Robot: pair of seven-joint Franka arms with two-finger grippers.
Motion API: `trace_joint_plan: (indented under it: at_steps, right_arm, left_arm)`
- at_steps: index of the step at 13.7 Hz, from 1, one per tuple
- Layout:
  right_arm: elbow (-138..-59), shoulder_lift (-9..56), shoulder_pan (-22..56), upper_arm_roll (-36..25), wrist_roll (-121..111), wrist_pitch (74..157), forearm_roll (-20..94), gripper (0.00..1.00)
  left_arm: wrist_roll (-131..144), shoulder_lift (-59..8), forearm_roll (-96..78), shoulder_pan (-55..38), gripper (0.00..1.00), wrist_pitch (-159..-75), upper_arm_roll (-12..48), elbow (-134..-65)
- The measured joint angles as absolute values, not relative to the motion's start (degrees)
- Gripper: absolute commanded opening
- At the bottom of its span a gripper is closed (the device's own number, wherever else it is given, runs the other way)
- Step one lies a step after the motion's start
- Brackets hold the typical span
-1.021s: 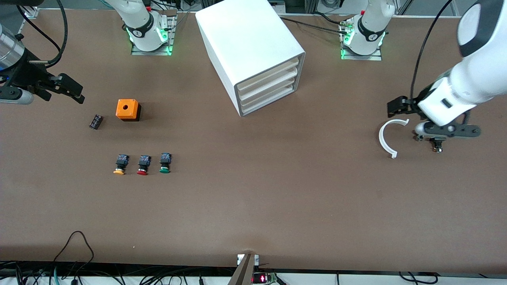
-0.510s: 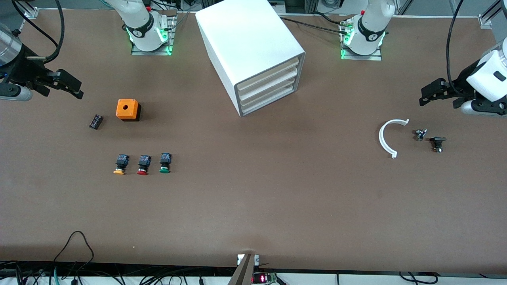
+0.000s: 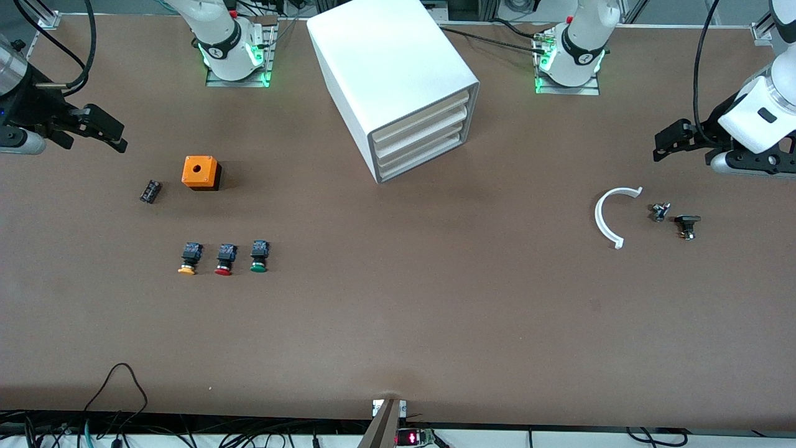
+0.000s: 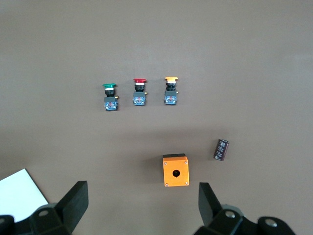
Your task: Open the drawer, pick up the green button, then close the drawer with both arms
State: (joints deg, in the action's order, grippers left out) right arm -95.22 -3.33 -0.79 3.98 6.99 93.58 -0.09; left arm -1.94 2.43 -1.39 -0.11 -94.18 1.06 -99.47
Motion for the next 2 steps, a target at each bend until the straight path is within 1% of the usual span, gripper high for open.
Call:
trace_joint_plan:
  at_steps: [2]
  right_arm:
    - [-95.01, -3.32, -0.79, 3.99, 6.94, 93.24, -0.09, 1.00]
  left_arm:
    - [-2.01, 2.43, -1.28, -0.12, 1.00, -94.35, 1.17, -99.46]
